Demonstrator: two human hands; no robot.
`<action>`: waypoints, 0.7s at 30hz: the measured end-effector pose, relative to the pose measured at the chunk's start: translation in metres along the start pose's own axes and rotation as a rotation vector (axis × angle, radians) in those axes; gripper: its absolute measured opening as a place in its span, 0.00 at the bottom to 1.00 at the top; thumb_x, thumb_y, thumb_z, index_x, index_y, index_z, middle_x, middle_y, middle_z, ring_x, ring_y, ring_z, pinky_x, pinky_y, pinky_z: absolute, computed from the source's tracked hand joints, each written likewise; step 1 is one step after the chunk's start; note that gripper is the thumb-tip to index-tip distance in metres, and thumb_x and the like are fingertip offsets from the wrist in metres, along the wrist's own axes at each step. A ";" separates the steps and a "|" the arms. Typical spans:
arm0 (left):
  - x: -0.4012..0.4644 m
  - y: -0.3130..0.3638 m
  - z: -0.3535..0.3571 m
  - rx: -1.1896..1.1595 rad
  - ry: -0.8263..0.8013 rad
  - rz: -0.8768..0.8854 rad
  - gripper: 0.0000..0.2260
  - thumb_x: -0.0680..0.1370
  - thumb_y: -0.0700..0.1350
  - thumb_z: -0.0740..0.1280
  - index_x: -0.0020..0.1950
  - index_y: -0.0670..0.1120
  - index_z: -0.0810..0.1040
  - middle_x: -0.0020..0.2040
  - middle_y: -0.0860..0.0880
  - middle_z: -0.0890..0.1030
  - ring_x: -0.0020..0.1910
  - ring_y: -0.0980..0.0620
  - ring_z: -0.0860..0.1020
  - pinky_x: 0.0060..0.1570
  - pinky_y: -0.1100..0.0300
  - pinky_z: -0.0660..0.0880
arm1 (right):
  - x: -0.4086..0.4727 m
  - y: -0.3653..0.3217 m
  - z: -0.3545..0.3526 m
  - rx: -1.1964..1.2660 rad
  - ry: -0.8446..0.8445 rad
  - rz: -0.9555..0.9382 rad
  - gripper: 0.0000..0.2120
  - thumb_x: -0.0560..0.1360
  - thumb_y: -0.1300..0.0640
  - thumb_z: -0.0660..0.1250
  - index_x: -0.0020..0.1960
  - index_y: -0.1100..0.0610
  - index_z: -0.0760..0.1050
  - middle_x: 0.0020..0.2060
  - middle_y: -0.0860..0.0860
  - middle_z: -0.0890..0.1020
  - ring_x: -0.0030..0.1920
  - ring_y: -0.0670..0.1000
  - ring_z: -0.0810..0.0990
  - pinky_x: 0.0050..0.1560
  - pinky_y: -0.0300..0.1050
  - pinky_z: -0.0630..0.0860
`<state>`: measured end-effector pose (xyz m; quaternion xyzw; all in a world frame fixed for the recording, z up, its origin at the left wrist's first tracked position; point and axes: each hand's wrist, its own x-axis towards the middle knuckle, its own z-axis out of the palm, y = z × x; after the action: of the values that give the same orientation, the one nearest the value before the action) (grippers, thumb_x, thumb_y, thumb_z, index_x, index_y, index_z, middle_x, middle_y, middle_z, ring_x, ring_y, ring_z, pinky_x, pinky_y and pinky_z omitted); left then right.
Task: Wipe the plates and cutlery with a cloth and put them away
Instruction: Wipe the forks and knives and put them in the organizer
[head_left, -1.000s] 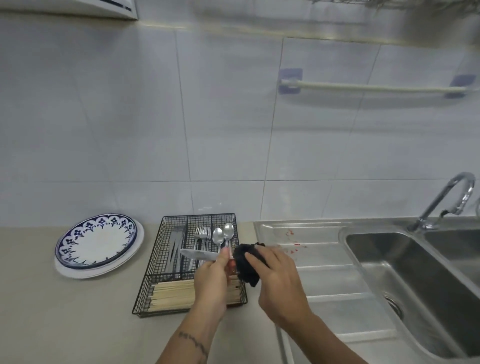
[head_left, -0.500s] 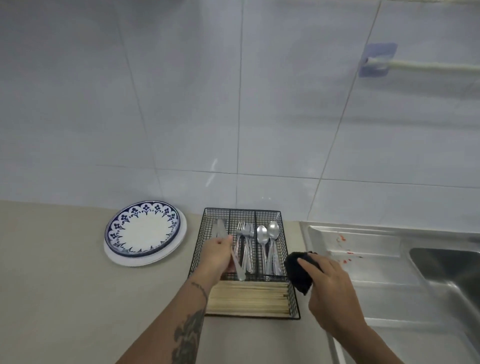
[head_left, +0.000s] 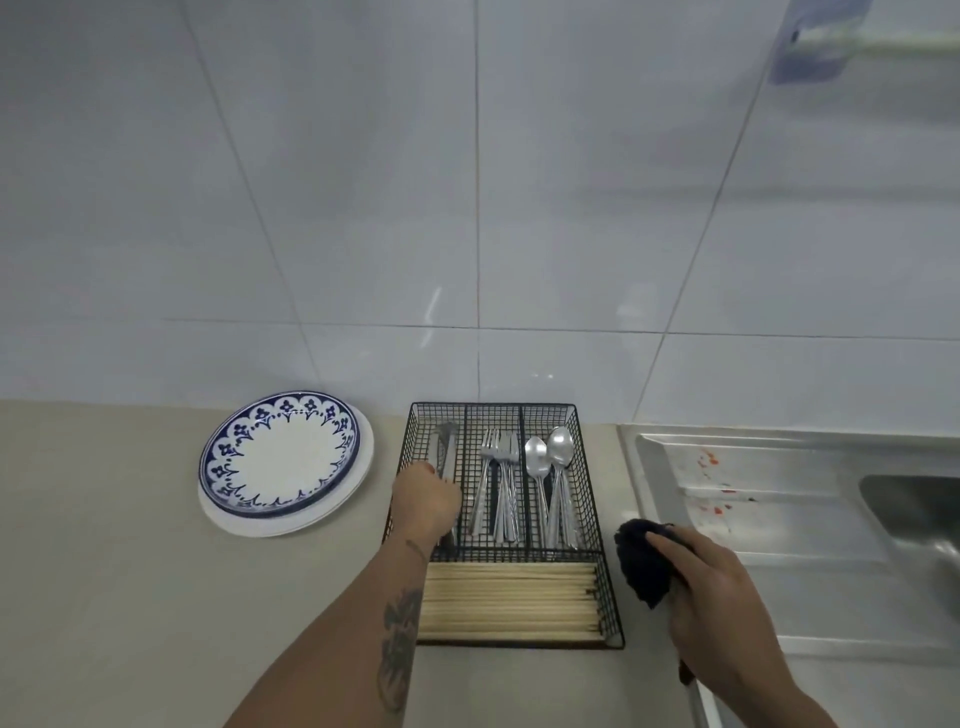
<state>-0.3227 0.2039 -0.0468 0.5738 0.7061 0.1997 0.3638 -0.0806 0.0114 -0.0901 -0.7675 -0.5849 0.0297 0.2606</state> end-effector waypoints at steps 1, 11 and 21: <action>0.000 -0.001 0.003 0.029 0.011 0.015 0.07 0.75 0.34 0.64 0.46 0.45 0.71 0.42 0.50 0.72 0.36 0.54 0.73 0.39 0.58 0.72 | 0.000 0.002 -0.001 0.003 -0.005 0.012 0.28 0.63 0.71 0.73 0.61 0.54 0.80 0.59 0.50 0.80 0.56 0.56 0.77 0.56 0.56 0.77; -0.020 0.007 0.010 0.244 0.031 0.176 0.19 0.73 0.38 0.64 0.64 0.40 0.76 0.62 0.42 0.76 0.57 0.43 0.76 0.55 0.50 0.77 | -0.017 0.005 -0.018 0.014 -0.013 0.109 0.27 0.66 0.69 0.71 0.64 0.55 0.78 0.61 0.52 0.79 0.59 0.56 0.76 0.61 0.53 0.75; -0.168 0.046 0.098 -0.122 -0.538 0.263 0.07 0.77 0.42 0.65 0.45 0.49 0.83 0.43 0.49 0.85 0.43 0.50 0.82 0.46 0.57 0.77 | -0.059 0.013 -0.049 0.191 0.085 0.196 0.28 0.71 0.67 0.66 0.69 0.52 0.73 0.64 0.47 0.75 0.62 0.49 0.72 0.63 0.33 0.63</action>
<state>-0.2066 0.0422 -0.0315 0.6696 0.4909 0.1281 0.5424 -0.0703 -0.0631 -0.0686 -0.7932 -0.4901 0.0779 0.3530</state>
